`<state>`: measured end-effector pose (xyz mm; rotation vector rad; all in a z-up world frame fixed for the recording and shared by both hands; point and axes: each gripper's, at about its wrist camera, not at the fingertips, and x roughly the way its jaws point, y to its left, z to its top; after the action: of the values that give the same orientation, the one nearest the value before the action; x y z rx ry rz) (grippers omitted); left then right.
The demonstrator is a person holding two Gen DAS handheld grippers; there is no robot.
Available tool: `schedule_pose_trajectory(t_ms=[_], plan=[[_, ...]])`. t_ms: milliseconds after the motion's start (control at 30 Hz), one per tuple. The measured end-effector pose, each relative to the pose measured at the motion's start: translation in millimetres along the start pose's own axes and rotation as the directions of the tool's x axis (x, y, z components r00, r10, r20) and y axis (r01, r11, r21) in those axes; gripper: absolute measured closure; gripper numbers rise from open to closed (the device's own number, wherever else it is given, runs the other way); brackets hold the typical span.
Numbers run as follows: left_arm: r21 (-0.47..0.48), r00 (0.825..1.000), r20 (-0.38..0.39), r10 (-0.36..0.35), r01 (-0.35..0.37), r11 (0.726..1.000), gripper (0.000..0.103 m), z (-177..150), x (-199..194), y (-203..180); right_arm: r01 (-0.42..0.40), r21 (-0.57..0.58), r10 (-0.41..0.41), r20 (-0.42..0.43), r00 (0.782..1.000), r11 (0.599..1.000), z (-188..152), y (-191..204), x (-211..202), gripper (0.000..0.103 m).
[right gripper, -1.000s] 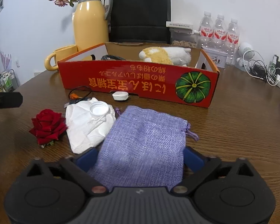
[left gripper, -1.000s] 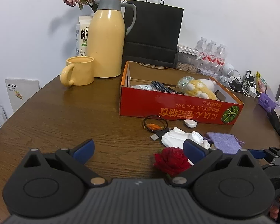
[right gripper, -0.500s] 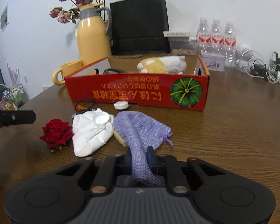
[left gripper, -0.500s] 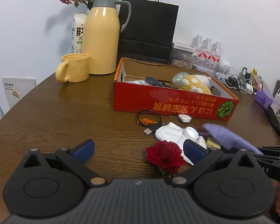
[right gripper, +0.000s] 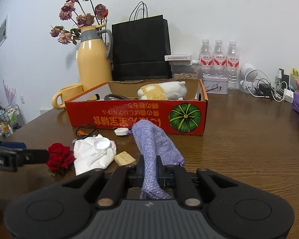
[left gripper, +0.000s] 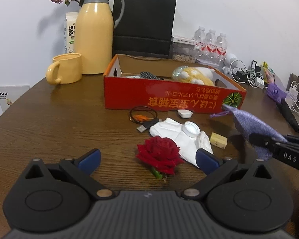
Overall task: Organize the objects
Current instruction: 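Grasp the purple cloth bag with the right gripper while the left gripper grasps the red rose, then carry the purple bag and red rose into the box and open both grippers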
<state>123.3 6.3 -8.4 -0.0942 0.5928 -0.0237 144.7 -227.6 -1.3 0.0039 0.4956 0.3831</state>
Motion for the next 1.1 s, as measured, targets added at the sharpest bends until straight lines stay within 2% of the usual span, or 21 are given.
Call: schedule_pose_trajectory(t_ms=[133,333,400,433,467,533,733,867,1100], plan=[[0.011,1.0,-0.025,-0.006,0.007,1.0,0.0,-3,9,-3,0.004,-0.005,-0.004,0.006,1.0,1.0,0,1,-1,0.096],[-0.002,1.0,-0.015,-0.009,0.009,1.0,0.0,4,22,-4,0.004,-0.009,-0.004,0.012,1.0,1.0,-1,2,-2,0.096],[-0.011,1.0,-0.023,-0.003,0.003,1.0,0.005,6,28,-5,0.004,-0.012,-0.004,0.015,1.0,1.0,-1,2,-2,0.096],[-0.017,1.0,-0.03,-0.006,0.005,1.0,0.017,5,31,-5,0.005,-0.013,-0.004,0.015,1.0,1.0,-1,2,-2,0.096],[-0.02,0.999,-0.037,-0.014,0.013,1.0,0.04,5,33,-5,0.005,-0.014,-0.004,0.016,1.0,1.0,-1,3,-2,0.096],[-0.025,0.998,-0.057,-0.029,0.028,0.999,0.064,2,36,-5,0.004,-0.016,-0.004,0.018,1.0,1.0,-1,2,-3,0.096],[-0.034,0.999,0.002,-0.053,0.053,0.998,0.065,3,23,-2,0.004,-0.011,-0.004,0.023,1.0,1.0,-1,2,-4,0.096],[-0.041,0.998,0.02,-0.064,0.065,0.997,0.065,7,18,-1,0.004,-0.025,-0.002,0.064,0.998,1.0,-2,5,-10,0.096],[-0.033,0.991,0.104,-0.09,0.094,0.995,0.065,39,11,-1,-0.013,-0.057,0.021,0.137,0.99,0.998,22,12,-12,0.096]])
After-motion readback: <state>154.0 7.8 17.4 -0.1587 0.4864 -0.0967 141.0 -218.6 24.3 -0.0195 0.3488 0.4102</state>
